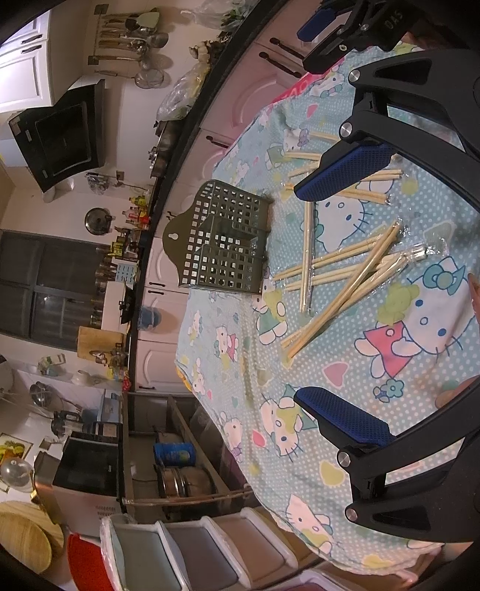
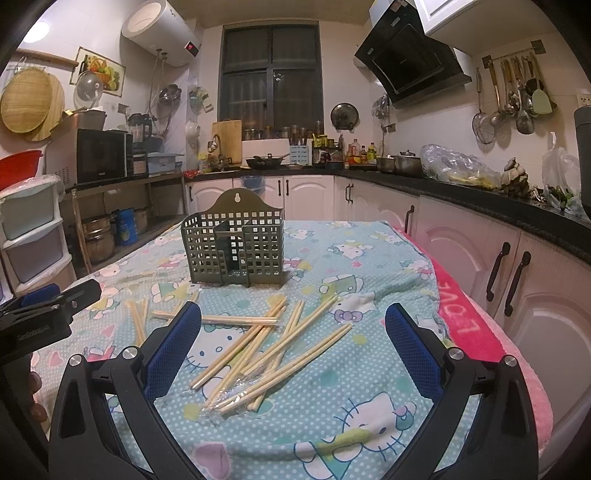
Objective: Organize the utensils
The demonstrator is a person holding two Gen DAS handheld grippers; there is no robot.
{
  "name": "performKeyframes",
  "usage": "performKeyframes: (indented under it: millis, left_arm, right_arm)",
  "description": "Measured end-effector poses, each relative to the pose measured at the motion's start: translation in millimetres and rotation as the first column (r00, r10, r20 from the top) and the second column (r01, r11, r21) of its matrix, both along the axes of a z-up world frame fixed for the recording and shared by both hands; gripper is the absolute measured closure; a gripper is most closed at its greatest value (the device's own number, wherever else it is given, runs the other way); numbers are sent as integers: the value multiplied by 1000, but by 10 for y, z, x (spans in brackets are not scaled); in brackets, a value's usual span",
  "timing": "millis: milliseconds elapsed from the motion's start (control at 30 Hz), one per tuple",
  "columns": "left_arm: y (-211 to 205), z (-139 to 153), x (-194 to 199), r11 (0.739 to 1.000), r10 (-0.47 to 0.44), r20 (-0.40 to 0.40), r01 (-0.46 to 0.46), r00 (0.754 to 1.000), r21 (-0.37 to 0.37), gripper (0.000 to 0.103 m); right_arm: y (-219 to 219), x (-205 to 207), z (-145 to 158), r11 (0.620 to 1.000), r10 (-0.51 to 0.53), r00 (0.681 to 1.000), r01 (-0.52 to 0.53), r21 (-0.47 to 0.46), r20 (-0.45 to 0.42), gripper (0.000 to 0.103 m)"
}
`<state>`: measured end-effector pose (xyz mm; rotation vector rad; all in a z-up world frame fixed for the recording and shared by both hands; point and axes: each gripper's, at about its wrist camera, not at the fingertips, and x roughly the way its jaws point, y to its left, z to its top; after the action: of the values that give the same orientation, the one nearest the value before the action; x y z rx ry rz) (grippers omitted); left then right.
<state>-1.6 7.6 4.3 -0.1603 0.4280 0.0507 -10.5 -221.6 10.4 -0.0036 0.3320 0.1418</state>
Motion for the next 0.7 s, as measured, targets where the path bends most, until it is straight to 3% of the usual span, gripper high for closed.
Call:
performKeyframes:
  millis: [700]
  left_arm:
    - [314, -135, 277, 998, 11, -103, -18, 995, -66, 11]
  right_arm:
    - [51, 470, 15, 997, 69, 995, -72, -32, -66, 6]
